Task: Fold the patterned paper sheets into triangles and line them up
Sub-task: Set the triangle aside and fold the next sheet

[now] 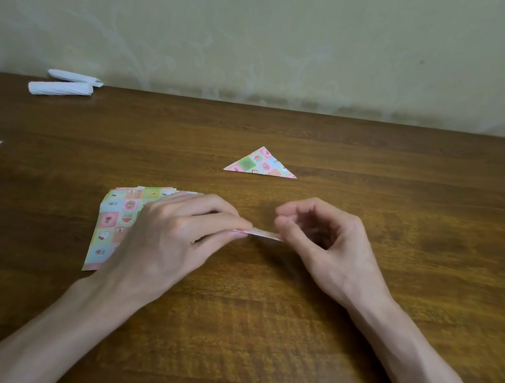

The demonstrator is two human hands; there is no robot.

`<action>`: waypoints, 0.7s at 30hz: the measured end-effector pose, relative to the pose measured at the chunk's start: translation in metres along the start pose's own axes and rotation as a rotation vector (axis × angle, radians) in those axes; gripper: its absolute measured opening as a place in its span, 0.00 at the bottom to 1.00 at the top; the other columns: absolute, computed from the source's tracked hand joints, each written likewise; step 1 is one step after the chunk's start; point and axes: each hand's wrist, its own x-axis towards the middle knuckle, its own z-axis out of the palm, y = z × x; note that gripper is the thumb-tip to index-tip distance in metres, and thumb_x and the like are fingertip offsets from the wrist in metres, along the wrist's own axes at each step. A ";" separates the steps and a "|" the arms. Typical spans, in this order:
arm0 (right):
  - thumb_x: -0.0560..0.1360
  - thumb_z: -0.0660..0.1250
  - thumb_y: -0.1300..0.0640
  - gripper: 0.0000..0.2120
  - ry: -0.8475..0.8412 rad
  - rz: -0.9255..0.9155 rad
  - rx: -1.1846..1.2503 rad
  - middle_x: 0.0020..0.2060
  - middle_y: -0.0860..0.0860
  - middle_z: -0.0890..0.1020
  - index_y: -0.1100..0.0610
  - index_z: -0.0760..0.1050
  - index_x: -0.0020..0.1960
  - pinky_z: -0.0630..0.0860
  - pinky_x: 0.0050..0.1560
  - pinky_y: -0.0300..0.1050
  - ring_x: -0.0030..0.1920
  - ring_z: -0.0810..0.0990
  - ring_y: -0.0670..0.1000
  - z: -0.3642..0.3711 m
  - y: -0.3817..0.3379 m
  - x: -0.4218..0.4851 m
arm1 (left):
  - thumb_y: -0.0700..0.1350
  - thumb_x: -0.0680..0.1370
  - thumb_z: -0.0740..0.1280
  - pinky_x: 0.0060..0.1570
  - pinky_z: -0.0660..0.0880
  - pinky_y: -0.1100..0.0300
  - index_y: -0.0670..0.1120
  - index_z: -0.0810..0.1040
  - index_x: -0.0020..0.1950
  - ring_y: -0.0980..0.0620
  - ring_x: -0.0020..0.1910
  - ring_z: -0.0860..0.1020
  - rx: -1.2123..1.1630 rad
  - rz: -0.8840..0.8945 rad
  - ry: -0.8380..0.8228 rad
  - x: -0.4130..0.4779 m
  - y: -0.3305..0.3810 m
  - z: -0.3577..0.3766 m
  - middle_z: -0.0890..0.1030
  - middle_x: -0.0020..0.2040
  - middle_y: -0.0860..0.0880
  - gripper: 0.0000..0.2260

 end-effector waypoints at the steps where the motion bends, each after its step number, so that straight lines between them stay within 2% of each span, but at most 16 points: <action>1: 0.77 0.75 0.53 0.03 -0.014 -0.058 -0.049 0.43 0.47 0.84 0.50 0.85 0.50 0.76 0.49 0.38 0.46 0.82 0.42 0.000 -0.001 -0.001 | 0.50 0.82 0.71 0.48 0.79 0.52 0.50 0.88 0.56 0.54 0.49 0.83 -0.001 -0.005 0.013 0.000 0.000 0.000 0.84 0.51 0.55 0.08; 3: 0.77 0.76 0.47 0.06 -0.065 -0.206 -0.186 0.50 0.44 0.83 0.48 0.85 0.52 0.76 0.57 0.44 0.56 0.82 0.48 0.004 -0.001 -0.004 | 0.48 0.82 0.71 0.47 0.80 0.51 0.49 0.88 0.55 0.54 0.48 0.83 -0.048 -0.039 0.014 0.000 0.001 0.001 0.84 0.50 0.55 0.07; 4: 0.77 0.75 0.47 0.06 -0.075 -0.269 -0.257 0.51 0.42 0.83 0.46 0.85 0.52 0.75 0.60 0.49 0.58 0.81 0.49 0.006 0.000 -0.005 | 0.47 0.81 0.72 0.46 0.80 0.52 0.48 0.88 0.54 0.54 0.48 0.83 -0.091 -0.064 0.013 -0.001 0.003 0.002 0.84 0.49 0.56 0.06; 6: 0.79 0.74 0.48 0.03 -0.044 -0.336 -0.348 0.48 0.39 0.85 0.45 0.85 0.51 0.74 0.59 0.53 0.54 0.81 0.47 0.008 0.002 -0.005 | 0.48 0.79 0.74 0.44 0.80 0.55 0.48 0.88 0.53 0.55 0.47 0.83 -0.193 -0.112 0.015 -0.001 0.008 0.003 0.85 0.48 0.57 0.06; 8: 0.79 0.74 0.50 0.02 0.010 -0.345 -0.347 0.46 0.36 0.85 0.46 0.85 0.50 0.74 0.56 0.52 0.50 0.83 0.45 0.007 0.002 -0.004 | 0.49 0.78 0.75 0.39 0.78 0.54 0.51 0.88 0.54 0.54 0.45 0.83 -0.281 -0.167 0.029 0.000 0.012 0.004 0.85 0.48 0.59 0.07; 12: 0.78 0.74 0.49 0.02 0.030 -0.289 -0.286 0.42 0.35 0.84 0.44 0.84 0.47 0.74 0.54 0.48 0.46 0.83 0.45 0.007 -0.001 -0.005 | 0.48 0.78 0.74 0.35 0.75 0.45 0.54 0.88 0.52 0.46 0.34 0.78 -0.444 -0.308 0.055 0.001 0.016 0.005 0.86 0.42 0.55 0.04; 15: 0.78 0.74 0.49 0.04 0.006 -0.240 -0.244 0.41 0.37 0.85 0.44 0.84 0.45 0.76 0.51 0.48 0.45 0.83 0.48 0.008 -0.003 -0.005 | 0.46 0.78 0.74 0.36 0.77 0.40 0.53 0.87 0.50 0.44 0.35 0.83 -0.578 -0.361 0.063 0.000 0.018 0.007 0.86 0.39 0.50 0.03; 17: 0.78 0.75 0.50 0.04 -0.008 -0.221 -0.238 0.41 0.38 0.85 0.45 0.84 0.44 0.76 0.51 0.47 0.46 0.82 0.49 0.007 -0.002 -0.005 | 0.46 0.79 0.74 0.34 0.76 0.40 0.53 0.87 0.50 0.44 0.34 0.82 -0.600 -0.362 0.048 -0.001 0.016 0.007 0.86 0.39 0.48 0.02; 21: 0.77 0.75 0.49 0.02 -0.019 -0.232 -0.280 0.41 0.36 0.84 0.45 0.85 0.45 0.75 0.54 0.48 0.48 0.82 0.48 0.009 -0.003 -0.006 | 0.50 0.79 0.75 0.28 0.71 0.43 0.55 0.88 0.49 0.42 0.29 0.74 -0.543 -0.375 0.005 -0.001 0.010 0.003 0.83 0.35 0.47 0.02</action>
